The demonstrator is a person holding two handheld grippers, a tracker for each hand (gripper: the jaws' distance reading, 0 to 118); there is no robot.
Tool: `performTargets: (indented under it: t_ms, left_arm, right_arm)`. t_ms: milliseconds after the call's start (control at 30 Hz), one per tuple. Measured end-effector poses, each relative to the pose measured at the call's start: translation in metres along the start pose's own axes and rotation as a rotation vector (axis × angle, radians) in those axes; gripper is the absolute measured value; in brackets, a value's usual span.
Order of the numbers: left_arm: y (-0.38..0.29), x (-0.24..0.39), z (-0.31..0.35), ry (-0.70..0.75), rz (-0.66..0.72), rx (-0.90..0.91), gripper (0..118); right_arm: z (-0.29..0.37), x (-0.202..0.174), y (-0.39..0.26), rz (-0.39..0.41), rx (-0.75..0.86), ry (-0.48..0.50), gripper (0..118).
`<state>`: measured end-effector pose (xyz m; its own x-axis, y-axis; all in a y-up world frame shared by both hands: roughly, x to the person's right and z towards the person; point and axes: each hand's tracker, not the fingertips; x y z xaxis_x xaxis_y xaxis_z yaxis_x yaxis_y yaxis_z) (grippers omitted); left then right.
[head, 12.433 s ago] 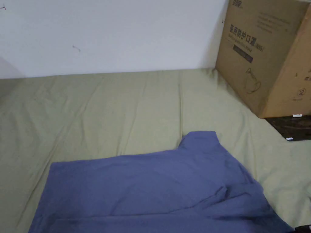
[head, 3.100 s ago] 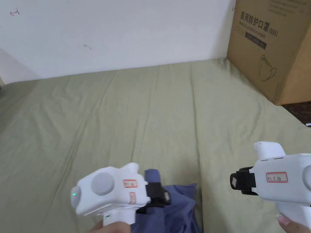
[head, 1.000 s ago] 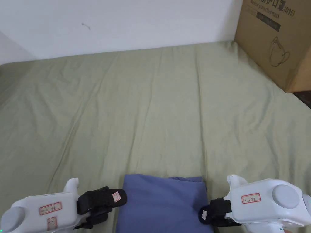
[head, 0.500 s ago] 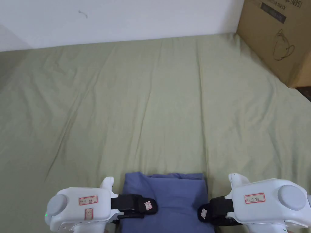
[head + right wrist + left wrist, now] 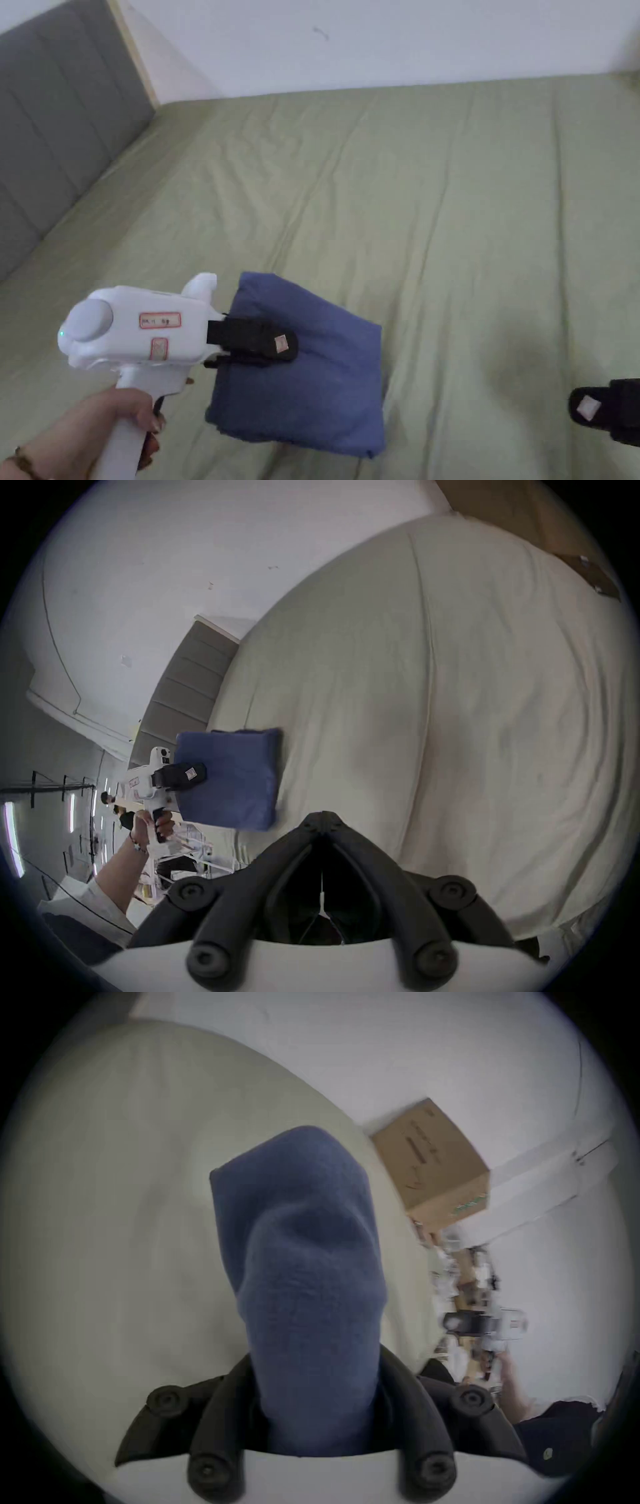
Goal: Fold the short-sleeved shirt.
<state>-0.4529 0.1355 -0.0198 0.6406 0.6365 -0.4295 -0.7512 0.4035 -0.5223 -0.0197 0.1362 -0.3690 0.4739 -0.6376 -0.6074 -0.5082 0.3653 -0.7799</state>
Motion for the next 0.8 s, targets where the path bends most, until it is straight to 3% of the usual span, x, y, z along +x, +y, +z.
performTargets:
  t_ms: [100, 300, 333, 367, 400, 433, 467, 500, 533, 700, 800]
  left_arm:
    - [0.017, -0.028, 0.043, 0.216, -0.001, -0.025, 22]
    - [0.039, -0.054, 0.069, 0.714, -0.173, -0.097, 22]
    - [0.041, -0.057, 0.068, 0.773, -0.185, -0.097, 28]
    - [0.043, -0.064, 0.066, 0.829, -0.205, -0.101, 43]
    - [0.043, -0.068, 0.065, 0.901, -0.226, -0.098, 85]
    - [0.043, -0.071, 0.063, 0.976, -0.255, -0.098, 85]
    - [0.044, -0.075, 0.063, 1.02, -0.25, -0.103, 95]
    - [0.042, -0.082, 0.065, 1.035, -0.24, -0.112, 111]
    - [0.04, -0.082, 0.068, 1.035, -0.255, -0.099, 118]
    - [0.034, -0.062, 0.074, 1.089, -0.337, -0.04, 116]
    - [0.028, -0.03, 0.065, 1.002, -0.353, 0.018, 114]
  right_arm:
    - [0.008, -0.009, 0.001, 0.002, 0.04, 0.014, 0]
    - [0.004, -0.023, 0.001, -0.01, 0.05, -0.004, 0]
    - [0.003, -0.025, 0.0, -0.005, 0.048, -0.016, 0]
    - [0.002, -0.027, -0.002, 0.0, 0.046, -0.024, 0]
    - [0.001, -0.027, -0.001, 0.002, 0.042, -0.027, 0]
    - [0.001, -0.028, -0.002, 0.002, 0.039, -0.027, 0]
    - [0.001, -0.029, -0.003, 0.001, 0.036, -0.026, 0]
    - [0.001, -0.03, -0.003, 0.0, 0.034, -0.025, 0]
    - [0.002, -0.03, -0.002, 0.002, 0.033, -0.025, 0]
    - [0.01, -0.031, 0.002, 0.039, 0.059, -0.065, 0]
    - [0.014, -0.028, 0.003, 0.044, 0.084, -0.084, 0]
